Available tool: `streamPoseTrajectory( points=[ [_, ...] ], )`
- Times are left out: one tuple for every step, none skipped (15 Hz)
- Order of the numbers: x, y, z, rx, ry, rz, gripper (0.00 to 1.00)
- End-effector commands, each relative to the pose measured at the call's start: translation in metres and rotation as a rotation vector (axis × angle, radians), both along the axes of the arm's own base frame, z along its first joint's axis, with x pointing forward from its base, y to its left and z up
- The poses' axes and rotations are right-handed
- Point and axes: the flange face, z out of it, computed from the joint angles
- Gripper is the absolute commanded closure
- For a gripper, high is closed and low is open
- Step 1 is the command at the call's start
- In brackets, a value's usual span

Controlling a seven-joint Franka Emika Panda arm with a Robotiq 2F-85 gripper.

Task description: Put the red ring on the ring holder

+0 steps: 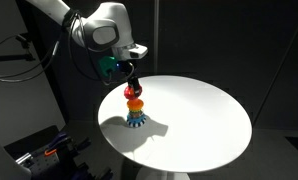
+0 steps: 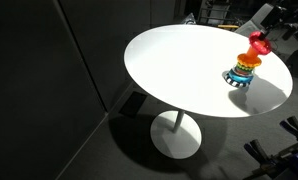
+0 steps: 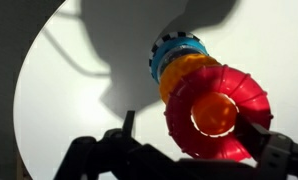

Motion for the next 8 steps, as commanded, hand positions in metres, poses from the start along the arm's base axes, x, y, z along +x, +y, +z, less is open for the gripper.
streamPoseTrajectory(
  points=[
    [0.007, 0.002, 0.009, 0.010, 0.000, -0.025, 0.00],
    [0.009, 0.001, 0.009, 0.007, -0.002, -0.032, 0.00],
    [0.010, 0.000, 0.009, 0.005, -0.002, -0.039, 0.00],
    [0.011, 0.000, 0.010, 0.006, -0.003, -0.045, 0.00],
    [0.013, -0.001, 0.009, 0.004, -0.004, -0.054, 0.00],
    [0.014, -0.002, 0.008, 0.004, -0.005, -0.060, 0.00],
    [0.016, -0.003, 0.003, 0.006, -0.004, -0.068, 0.00],
    [0.018, -0.003, 0.002, 0.009, 0.002, -0.078, 0.00]
  ],
)
